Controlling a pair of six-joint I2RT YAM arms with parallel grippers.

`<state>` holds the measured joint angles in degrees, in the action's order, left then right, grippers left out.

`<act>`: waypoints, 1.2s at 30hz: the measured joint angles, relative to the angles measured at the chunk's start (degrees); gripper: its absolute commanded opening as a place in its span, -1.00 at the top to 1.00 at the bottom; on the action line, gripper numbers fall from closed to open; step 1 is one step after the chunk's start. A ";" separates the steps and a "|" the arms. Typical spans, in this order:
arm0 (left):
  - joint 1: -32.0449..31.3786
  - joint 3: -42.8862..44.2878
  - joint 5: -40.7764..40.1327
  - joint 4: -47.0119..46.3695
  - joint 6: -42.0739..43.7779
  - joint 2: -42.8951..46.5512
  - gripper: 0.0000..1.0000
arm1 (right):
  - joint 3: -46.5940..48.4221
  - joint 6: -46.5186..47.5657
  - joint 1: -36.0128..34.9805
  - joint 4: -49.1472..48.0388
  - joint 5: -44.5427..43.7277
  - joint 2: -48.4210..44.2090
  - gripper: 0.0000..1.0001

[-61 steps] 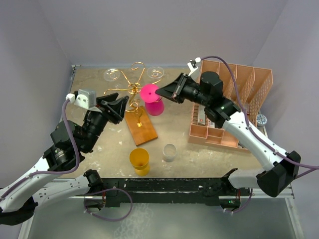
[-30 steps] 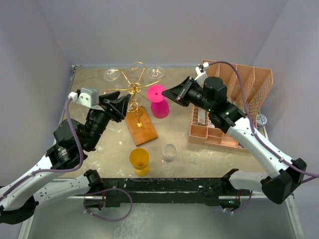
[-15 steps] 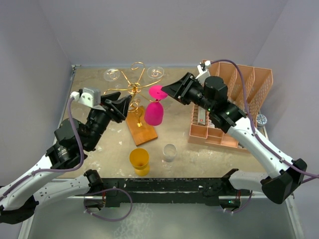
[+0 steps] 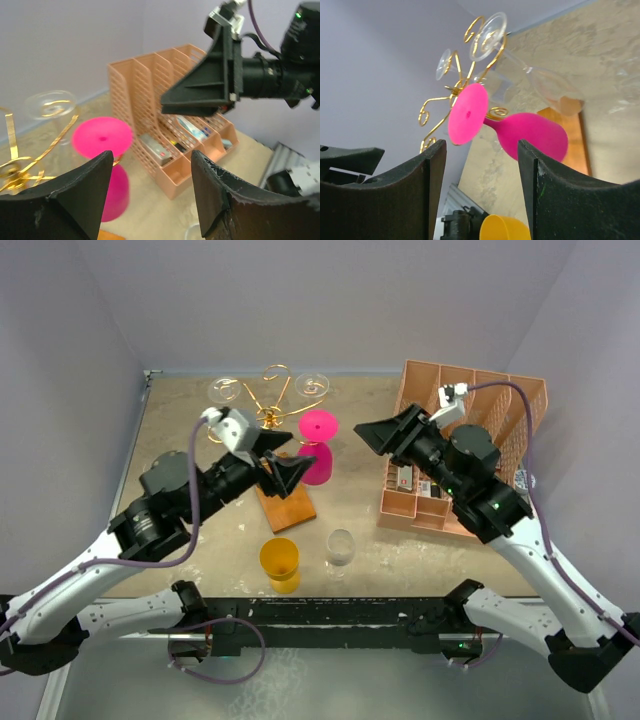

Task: Place the wine glass upside down on the wine glass rack

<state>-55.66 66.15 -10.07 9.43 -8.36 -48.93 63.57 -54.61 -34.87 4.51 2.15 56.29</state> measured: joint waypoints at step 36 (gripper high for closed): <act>-19.08 2.86 3.72 30.60 9.55 -28.55 0.18 | -9.70 1.01 0.00 14.40 -22.40 -14.67 -0.26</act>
<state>-74.74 69.01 -6.35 40.03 1.19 -77.47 53.87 -53.60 -34.87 18.92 -20.25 41.63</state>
